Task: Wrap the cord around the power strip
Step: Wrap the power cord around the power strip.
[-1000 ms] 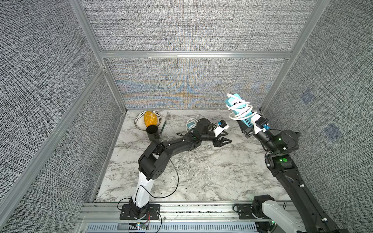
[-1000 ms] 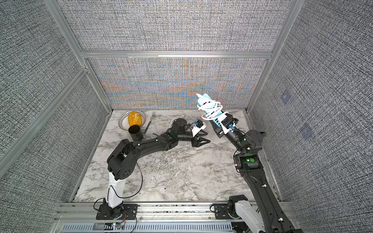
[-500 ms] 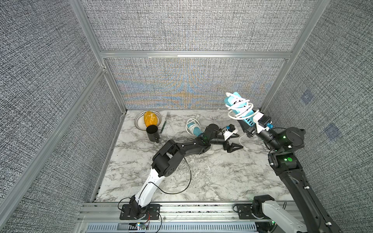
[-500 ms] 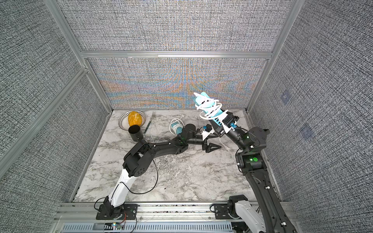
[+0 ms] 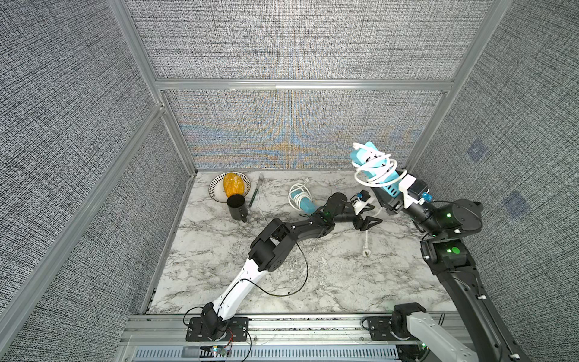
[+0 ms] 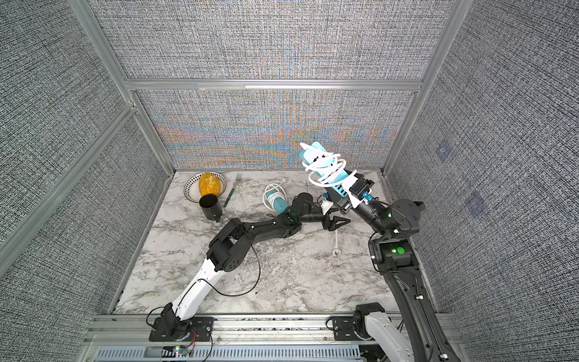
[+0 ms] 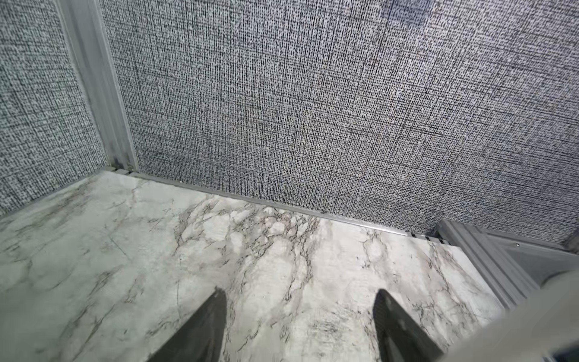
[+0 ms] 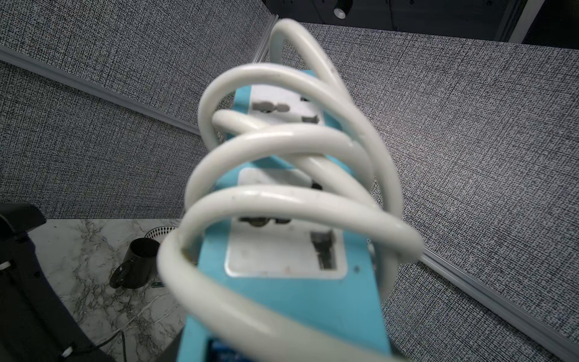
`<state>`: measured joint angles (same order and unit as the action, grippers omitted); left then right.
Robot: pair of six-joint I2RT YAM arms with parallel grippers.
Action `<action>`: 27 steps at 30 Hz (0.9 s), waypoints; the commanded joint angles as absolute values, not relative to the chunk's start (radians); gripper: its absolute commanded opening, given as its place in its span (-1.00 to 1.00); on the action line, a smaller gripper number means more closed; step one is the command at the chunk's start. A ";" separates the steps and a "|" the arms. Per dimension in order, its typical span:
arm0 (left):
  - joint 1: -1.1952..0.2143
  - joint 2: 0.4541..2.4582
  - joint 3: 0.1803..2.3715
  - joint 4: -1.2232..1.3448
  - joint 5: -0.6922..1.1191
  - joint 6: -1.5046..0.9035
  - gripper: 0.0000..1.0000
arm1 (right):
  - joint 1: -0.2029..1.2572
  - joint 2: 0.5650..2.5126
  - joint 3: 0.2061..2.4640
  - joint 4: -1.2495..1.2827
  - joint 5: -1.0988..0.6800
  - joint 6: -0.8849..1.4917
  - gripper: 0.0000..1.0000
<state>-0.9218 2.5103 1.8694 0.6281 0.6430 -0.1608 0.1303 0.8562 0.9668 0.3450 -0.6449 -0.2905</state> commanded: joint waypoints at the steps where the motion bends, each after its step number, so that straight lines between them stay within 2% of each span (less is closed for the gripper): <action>1: -0.922 2.482 1.816 0.635 0.712 -0.174 0.06 | 0.132 0.848 0.974 0.366 -0.578 -0.309 -1.00; 7: -0.920 2.295 1.529 0.604 0.717 -0.079 -0.81 | 0.132 0.868 0.973 0.372 -0.338 -0.294 -1.00; 10: -0.921 2.169 1.420 0.493 0.628 0.015 -1.00 | 0.129 0.904 1.003 0.281 -0.256 -0.330 -1.00; 15: -0.904 1.981 1.331 0.260 0.494 0.180 -1.00 | 0.119 0.946 1.030 0.156 -0.165 -0.344 -1.00; 20: -0.876 1.837 1.310 0.033 0.215 0.314 -1.00 | 0.084 0.942 1.011 0.138 -0.157 -0.301 -1.00; 27: -0.791 1.741 1.328 -0.100 0.151 0.420 -1.00 | 0.050 0.922 0.984 0.075 -0.170 -0.245 -1.00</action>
<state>-0.7921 1.7679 1.3151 0.0025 0.2249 0.3305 0.0578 0.9310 0.9890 0.0456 -0.1940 -0.2806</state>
